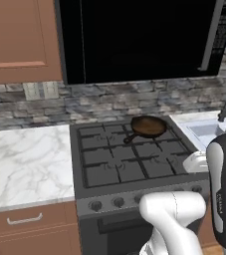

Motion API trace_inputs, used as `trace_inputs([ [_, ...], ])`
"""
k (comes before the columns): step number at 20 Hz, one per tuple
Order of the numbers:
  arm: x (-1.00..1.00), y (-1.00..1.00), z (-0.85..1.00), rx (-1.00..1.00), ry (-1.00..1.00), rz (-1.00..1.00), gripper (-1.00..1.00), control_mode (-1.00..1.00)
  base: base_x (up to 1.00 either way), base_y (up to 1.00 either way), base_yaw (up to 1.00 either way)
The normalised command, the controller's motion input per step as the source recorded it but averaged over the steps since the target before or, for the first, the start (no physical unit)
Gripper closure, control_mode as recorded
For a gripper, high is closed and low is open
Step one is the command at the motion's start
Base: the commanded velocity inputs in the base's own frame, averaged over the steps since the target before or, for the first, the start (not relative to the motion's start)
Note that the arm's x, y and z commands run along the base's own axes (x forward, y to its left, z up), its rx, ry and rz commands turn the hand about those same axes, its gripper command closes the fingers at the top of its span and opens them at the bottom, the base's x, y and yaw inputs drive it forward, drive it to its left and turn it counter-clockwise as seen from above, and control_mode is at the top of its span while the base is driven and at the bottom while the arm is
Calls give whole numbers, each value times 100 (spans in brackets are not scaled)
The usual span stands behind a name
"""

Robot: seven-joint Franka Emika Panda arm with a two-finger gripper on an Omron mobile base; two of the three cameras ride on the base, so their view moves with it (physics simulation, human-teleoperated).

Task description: Pick the croissant and place it on the pan. Then turn on the stove to warm the croissant.

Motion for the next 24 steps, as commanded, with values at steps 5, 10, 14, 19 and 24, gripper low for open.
trace_inputs([
  [5,0,0,0,0,0,0,-100,100,-37,-3,0],
  [10,0,0,0,0,0,0,-100,100,-32,0,0],
  [14,0,0,0,0,0,0,-100,100,-27,-8,0],
  [19,0,0,0,0,0,0,-100,100,-13,-44,0],
  [24,0,0,0,0,0,0,-100,100,-2,-70,0],
])
